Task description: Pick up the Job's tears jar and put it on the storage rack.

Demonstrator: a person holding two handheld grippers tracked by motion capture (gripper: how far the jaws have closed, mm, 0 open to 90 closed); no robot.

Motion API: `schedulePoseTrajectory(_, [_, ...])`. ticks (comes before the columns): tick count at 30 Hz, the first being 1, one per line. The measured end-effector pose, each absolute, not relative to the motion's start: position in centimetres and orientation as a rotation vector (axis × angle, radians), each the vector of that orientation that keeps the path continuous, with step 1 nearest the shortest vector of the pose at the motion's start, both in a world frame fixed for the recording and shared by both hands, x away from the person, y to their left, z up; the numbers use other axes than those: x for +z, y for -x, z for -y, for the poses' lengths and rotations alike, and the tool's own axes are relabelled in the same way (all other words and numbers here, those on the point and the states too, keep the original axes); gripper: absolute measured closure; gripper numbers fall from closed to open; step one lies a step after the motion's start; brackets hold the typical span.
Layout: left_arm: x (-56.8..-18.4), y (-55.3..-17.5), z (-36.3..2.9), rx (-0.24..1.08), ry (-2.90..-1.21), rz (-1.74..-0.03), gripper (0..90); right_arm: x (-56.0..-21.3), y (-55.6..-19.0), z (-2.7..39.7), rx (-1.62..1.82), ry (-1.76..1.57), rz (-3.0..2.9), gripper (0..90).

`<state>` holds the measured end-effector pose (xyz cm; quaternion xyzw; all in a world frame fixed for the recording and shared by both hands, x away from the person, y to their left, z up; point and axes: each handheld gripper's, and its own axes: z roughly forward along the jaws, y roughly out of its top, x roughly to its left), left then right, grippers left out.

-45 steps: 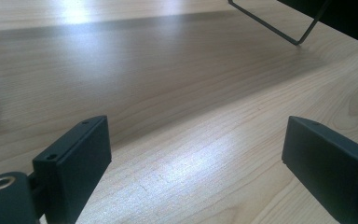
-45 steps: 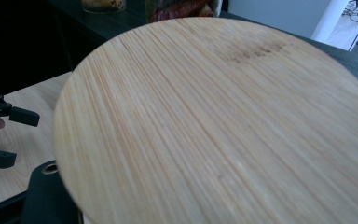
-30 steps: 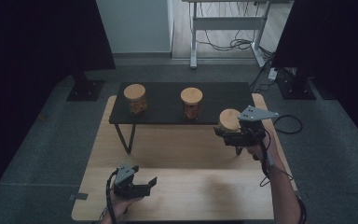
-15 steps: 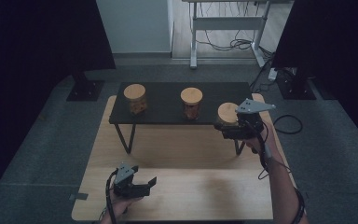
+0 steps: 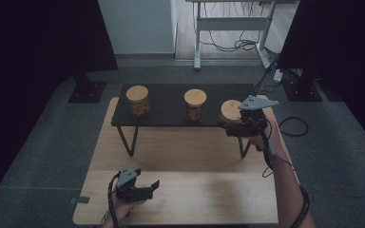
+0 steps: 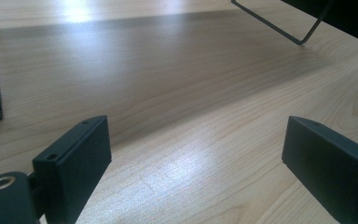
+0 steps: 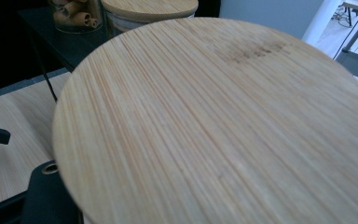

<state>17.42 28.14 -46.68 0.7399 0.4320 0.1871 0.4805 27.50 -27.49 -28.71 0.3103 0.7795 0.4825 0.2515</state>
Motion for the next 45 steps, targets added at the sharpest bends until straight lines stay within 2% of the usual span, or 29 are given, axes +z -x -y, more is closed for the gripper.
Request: schedulePoseTrajectory(45, [-46.8,-17.6,-28.5,0.465,-1.801,-1.077,7.5,-29.5,-31.7,26.4,1.251,-0.959,-2.074,24.5])
